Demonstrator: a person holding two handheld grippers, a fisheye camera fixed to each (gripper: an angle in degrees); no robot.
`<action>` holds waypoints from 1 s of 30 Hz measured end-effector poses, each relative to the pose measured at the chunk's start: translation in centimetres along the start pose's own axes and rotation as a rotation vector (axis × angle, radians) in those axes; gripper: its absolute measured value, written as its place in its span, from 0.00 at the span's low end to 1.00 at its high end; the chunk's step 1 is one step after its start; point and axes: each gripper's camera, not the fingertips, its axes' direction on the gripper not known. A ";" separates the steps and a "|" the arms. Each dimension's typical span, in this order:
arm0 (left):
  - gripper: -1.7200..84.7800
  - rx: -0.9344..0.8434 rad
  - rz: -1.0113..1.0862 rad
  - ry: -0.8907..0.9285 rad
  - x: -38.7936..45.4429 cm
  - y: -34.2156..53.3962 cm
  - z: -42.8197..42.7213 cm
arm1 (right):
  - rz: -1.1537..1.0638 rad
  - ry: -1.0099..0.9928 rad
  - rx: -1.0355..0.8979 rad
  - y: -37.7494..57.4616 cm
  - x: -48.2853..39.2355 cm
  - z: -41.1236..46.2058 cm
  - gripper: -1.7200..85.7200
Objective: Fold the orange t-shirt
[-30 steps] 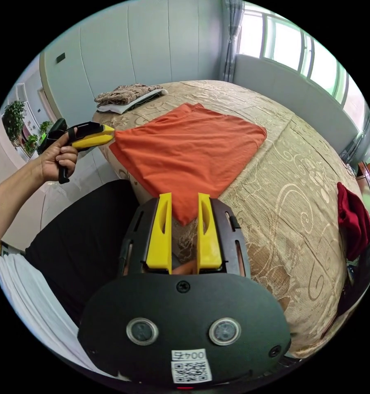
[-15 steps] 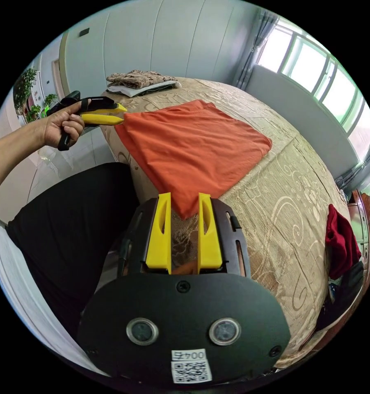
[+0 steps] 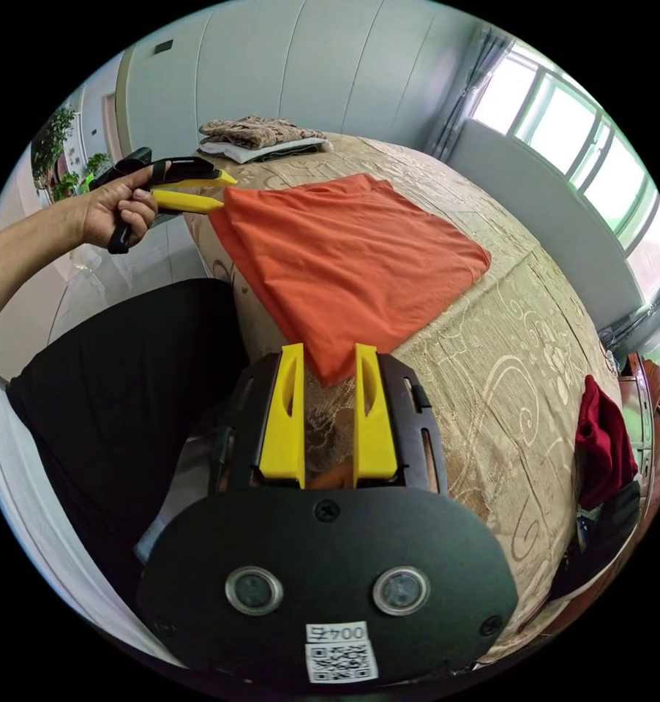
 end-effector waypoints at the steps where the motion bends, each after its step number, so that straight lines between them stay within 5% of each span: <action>1: 0.14 0.004 -0.008 -0.007 -0.3 0.0 -0.1 | -0.012 0.008 0.001 0.0 -0.4 -0.4 0.15; 17: 0.09 -0.084 0.032 -0.008 1.2 -1.5 1.5 | -0.053 0.029 -0.015 -1.0 -3.2 -3.3 0.14; 30: 0.05 -0.096 -0.011 0.018 2.0 -1.8 1.5 | -0.245 0.251 -0.013 -1.7 -8.2 -3.7 0.10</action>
